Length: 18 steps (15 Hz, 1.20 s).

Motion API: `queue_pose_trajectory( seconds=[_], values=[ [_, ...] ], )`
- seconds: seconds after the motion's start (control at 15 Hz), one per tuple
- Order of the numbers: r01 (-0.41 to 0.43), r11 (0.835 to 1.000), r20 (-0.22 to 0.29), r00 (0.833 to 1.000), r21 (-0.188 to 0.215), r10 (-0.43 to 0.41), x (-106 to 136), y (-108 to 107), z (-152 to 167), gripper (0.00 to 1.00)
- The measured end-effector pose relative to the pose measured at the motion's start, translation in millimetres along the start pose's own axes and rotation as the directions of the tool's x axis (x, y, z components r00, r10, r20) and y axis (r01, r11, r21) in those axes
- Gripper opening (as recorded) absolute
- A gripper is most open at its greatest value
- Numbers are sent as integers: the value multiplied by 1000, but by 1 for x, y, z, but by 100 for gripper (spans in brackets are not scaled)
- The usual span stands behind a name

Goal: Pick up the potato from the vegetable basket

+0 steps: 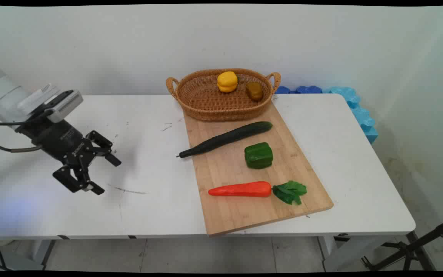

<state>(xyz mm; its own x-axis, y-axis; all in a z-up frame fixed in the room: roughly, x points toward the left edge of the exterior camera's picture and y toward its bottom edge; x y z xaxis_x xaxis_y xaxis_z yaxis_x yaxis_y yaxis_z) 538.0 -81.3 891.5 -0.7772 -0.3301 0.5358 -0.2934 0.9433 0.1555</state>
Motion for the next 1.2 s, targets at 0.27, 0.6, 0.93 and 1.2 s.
queue_pose_trajectory(
  seconds=[0.27,0.6,0.93,1.2],
  values=[
    [37,998,-13,999,56,-36,26,-11,3,100],
    [85,986,-44,996,145,-79,74,-37,11,100],
    [109,969,-75,993,222,-94,121,-66,21,100],
    [107,948,-90,992,299,-84,165,-98,32,100]
  ],
)
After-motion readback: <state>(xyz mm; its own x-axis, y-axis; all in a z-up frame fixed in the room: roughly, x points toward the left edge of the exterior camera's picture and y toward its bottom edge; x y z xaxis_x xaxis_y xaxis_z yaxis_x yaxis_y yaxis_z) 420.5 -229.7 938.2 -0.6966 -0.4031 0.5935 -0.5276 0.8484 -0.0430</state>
